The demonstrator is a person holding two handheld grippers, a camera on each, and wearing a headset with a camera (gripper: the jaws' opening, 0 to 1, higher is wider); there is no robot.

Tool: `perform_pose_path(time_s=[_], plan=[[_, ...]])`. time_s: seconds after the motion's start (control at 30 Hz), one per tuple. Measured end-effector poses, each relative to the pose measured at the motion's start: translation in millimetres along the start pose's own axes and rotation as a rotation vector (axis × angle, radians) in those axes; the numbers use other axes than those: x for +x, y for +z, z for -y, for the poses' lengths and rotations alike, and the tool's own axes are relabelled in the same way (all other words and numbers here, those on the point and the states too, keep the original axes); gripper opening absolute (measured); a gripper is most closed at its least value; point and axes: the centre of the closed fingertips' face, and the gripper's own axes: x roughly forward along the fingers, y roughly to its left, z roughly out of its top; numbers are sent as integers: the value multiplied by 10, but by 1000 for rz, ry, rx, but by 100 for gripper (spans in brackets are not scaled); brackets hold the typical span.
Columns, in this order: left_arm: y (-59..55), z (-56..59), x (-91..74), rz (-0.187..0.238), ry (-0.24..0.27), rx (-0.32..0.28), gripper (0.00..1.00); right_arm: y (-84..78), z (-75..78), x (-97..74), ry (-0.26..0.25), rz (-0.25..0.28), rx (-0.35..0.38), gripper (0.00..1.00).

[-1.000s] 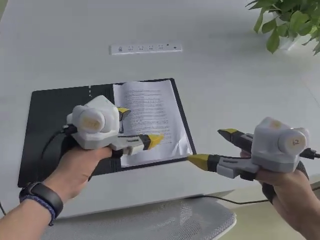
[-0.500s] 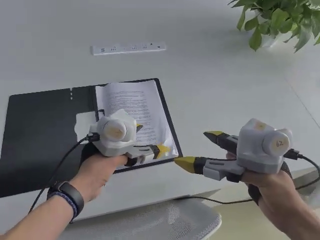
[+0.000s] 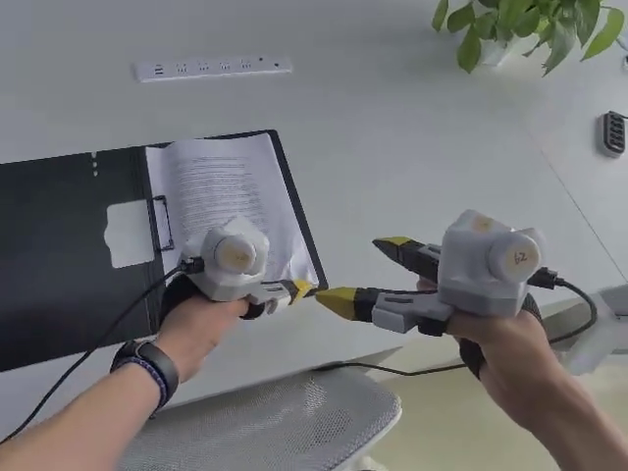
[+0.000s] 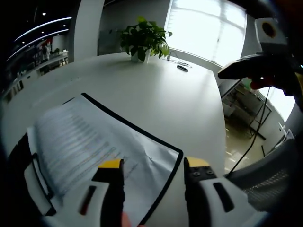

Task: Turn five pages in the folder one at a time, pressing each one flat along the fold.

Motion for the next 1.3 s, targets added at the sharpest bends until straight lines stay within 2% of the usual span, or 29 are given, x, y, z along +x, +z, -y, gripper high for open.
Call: perform_pose_path(time_s=[0.13, 0.2, 0.3, 0.4, 0.5, 0.7, 0.87, 1.0, 1.3], plan=[[5, -9, 24, 5, 24, -14, 44, 8, -4, 9, 3, 2, 6, 73], [7, -51, 26, 15, 49, -31, 40, 7, -2, 15, 5, 2, 9, 73], [1, -82, 24, 27, 59, -45, 38, -2, 5, 22, 7, 0, 12, 72], [-14, -111, 24, 40, 81, -33, 34, -16, 13, 27, 8, -1, 14, 72], [4, -111, 3, 54, 72, -72, 34, -13, 20, 28, 12, 0, 17, 72], [-2, -115, 12, 49, 78, -71, 32, -39, 68, 56, 15, 1, 23, 71], [-10, -118, 13, 53, 86, -74, 30, -133, 117, 191, 28, -12, 40, 70], [-21, -111, 6, 51, 85, -76, 30, -142, 159, 321, 43, -12, 48, 68], [-27, -120, 12, 47, 81, -63, 29, -134, 299, 805, 92, -12, 105, 61]])
